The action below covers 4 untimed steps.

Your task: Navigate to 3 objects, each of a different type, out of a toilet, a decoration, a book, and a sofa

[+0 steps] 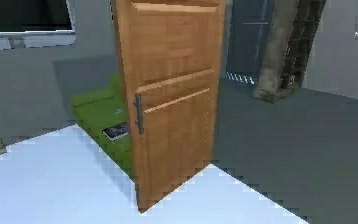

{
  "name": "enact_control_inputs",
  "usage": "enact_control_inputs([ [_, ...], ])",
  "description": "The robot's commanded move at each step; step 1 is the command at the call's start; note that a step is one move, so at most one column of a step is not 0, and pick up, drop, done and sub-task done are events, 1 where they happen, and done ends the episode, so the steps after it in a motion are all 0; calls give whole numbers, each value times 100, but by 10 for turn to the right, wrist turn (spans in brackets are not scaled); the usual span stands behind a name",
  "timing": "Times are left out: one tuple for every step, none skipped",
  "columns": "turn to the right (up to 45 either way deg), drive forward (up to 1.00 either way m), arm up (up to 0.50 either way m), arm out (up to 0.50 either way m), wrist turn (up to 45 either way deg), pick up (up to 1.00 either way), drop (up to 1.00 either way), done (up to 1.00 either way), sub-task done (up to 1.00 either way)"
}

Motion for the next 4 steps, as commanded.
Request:
enact_control_inputs([
  [-390, 0, 0, 0, 0, 0, 0, 0, 0],
  [0, 85, 0, 0, 0, 0, 0, 0, 0],
  [330, 0, 0, 0, 0, 0, 0, 0, 0],
  [0, 0, 0, 0, 0, 0, 0, 100, 0],
])
